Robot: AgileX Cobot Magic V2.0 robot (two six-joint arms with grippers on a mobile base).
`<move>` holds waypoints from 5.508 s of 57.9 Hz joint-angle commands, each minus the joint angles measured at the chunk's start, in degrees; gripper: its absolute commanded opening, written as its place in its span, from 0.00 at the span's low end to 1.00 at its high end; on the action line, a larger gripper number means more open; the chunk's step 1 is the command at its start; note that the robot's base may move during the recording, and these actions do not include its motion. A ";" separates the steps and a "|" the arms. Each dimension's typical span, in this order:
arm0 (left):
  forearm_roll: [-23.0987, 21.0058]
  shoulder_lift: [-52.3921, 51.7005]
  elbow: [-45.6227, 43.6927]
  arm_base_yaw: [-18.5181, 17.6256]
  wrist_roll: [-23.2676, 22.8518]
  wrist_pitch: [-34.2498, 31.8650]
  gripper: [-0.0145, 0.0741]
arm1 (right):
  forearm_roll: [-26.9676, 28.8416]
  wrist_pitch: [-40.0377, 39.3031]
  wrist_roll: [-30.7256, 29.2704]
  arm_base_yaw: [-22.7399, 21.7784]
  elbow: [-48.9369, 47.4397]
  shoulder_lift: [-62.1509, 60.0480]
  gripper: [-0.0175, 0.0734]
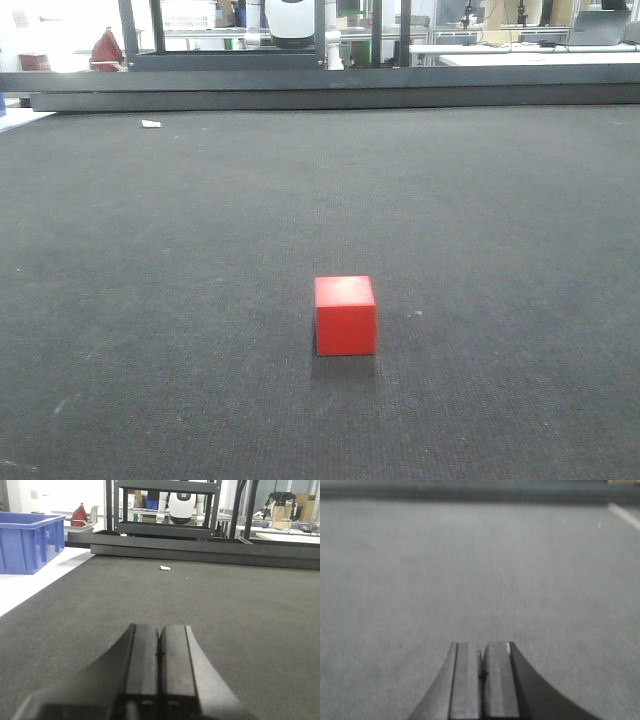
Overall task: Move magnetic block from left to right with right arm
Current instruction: 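Move the right gripper toward the red cube on the carpet, then lower the open right gripper around the red cube and close it, then lift the red cube with the right gripper and raise it, then drive the base past the red table holding the cube in the right gripper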
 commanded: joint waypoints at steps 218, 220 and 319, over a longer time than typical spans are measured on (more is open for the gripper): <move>-0.27 -0.62 0.44 -0.31 -0.12 -4.95 0.02 | -2.54 29.37 17.75 34.00 -53.02 72.05 0.47; -0.27 -0.62 0.44 -0.31 -0.12 -4.95 0.02 | -2.13 28.76 16.10 32.12 -51.47 70.28 0.47; -0.27 -0.62 0.44 -0.31 -0.12 -4.95 0.02 | 1.32 -18.67 -1.10 2.61 -8.88 8.17 0.47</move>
